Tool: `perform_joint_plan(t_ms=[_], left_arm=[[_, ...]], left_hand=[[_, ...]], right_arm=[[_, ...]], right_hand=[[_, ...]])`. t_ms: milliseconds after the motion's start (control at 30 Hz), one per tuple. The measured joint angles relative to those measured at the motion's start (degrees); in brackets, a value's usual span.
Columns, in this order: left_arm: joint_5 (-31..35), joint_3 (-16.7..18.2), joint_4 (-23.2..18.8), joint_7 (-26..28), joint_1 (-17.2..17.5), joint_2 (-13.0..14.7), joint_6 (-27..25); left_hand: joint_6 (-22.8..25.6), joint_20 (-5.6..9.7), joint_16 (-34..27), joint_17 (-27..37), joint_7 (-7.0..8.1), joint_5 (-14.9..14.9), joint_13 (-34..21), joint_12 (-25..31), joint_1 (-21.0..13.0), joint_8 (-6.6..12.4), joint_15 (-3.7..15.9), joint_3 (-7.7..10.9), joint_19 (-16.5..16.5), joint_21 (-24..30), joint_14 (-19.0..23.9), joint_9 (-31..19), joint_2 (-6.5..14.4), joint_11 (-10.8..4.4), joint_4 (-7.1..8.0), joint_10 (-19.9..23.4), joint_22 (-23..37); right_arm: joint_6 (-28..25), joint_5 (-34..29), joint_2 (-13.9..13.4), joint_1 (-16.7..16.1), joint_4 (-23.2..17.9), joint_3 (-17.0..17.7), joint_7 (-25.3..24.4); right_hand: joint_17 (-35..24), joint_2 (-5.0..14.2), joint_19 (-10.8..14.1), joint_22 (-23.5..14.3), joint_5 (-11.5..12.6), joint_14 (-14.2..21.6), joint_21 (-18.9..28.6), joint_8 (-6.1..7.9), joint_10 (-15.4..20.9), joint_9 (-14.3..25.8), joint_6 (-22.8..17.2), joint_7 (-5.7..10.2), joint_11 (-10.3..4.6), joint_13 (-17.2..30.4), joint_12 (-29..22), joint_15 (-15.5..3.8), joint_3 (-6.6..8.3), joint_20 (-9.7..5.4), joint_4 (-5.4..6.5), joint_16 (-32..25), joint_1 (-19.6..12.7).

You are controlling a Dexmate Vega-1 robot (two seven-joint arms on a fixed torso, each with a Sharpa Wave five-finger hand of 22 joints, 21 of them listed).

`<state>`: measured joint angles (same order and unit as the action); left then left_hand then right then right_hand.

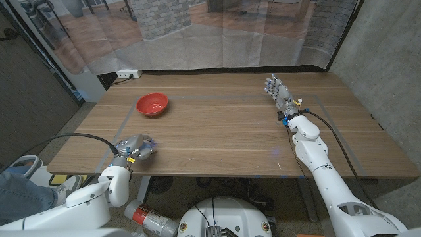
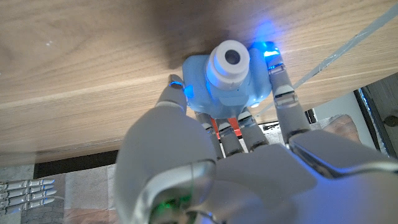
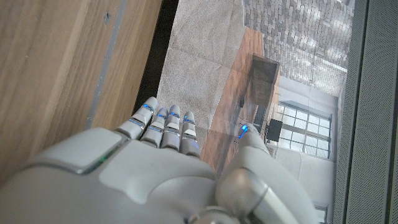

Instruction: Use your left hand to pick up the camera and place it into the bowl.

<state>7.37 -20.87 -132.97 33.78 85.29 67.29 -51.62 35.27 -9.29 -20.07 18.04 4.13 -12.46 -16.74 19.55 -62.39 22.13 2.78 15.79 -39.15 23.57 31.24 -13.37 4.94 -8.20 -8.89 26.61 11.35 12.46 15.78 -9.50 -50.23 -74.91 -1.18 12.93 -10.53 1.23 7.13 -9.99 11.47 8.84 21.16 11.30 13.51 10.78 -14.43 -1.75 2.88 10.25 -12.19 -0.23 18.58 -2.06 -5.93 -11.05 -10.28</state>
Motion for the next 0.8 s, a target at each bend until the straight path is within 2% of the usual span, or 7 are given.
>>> perform_joint_plan(t_ms=[67, 100, 433, 800], left_arm=[[0.0, -0.1, 0.0, 0.8, 0.1, -0.3, -0.1], [0.0, -0.1, 0.0, 1.3, 0.2, -0.5, -0.1], [0.3, -0.3, 0.0, 4.4, 0.6, -1.7, -0.5], [0.4, -0.2, 0.0, 5.3, 0.6, -2.2, -0.4]], left_hand=[[1.8, -0.18, -1.0, 1.0, -0.35, 0.0, -0.8, 0.7, -0.8, 0.87, -0.01, 1.40, -0.9, 1.4, 1.3, -0.2, -0.8, -0.04, 0.18, 1.7, 0.0], [2.3, -0.34, -1.4, 1.4, -0.51, -0.1, -1.2, 0.9, -1.1, 1.15, 0.16, 1.52, -1.1, 2.0, 1.7, -0.3, -1.1, -0.07, 0.07, 2.4, 0.0], [2.9, -0.34, -1.6, 2.7, -0.34, -0.3, -2.3, 1.3, -1.5, 1.39, 0.69, 1.60, -1.1, 3.2, 2.8, -0.3, -1.5, -0.08, 0.13, 3.4, 0.0], [2.9, -0.43, -1.6, 3.4, -0.34, -0.3, -3.1, 1.3, -1.5, 1.38, 0.89, 1.61, -1.2, 3.2, 3.0, -0.2, -1.5, -0.08, 0.12, 3.4, 0.0]], right_arm=[[0.0, 0.0, 0.0, 0.0, 0.0, 0.0, 0.0], [0.0, 0.0, 0.0, 0.0, 0.0, 0.0, 0.1], [0.0, 0.1, -0.1, 0.0, 0.0, 0.0, 0.3], [-0.1, 0.0, -0.1, 0.2, 0.0, -0.1, 0.2]], right_hand=[[0.0, 0.00, 0.0, 0.0, 0.0, 0.0, -0.4, 0.00, 0.0, 0.0, 0.0, 0.00, 0.00, 0.0, 0.0, 0.00, 0.00, 0.00, 0.00, 0.0, 0.0], [0.0, 0.00, 0.0, 0.0, 0.0, 0.0, -0.4, 0.00, 0.0, 0.0, 0.0, 0.00, 0.00, 0.0, 0.0, 0.00, 0.00, 0.00, 0.00, 0.0, 0.0], [0.0, 0.00, 0.0, 0.0, 0.0, 0.0, -0.4, 0.00, 0.0, 0.0, 0.0, 0.00, 0.00, 0.0, 0.0, 0.01, 0.00, 0.00, 0.00, 0.0, 0.0], [0.0, 0.00, 0.0, 0.0, 0.0, 0.3, -0.9, 0.00, 0.0, 0.0, 0.0, 0.00, 0.00, 0.0, 0.0, 0.33, 0.00, 0.00, 0.00, 0.0, 0.0]])
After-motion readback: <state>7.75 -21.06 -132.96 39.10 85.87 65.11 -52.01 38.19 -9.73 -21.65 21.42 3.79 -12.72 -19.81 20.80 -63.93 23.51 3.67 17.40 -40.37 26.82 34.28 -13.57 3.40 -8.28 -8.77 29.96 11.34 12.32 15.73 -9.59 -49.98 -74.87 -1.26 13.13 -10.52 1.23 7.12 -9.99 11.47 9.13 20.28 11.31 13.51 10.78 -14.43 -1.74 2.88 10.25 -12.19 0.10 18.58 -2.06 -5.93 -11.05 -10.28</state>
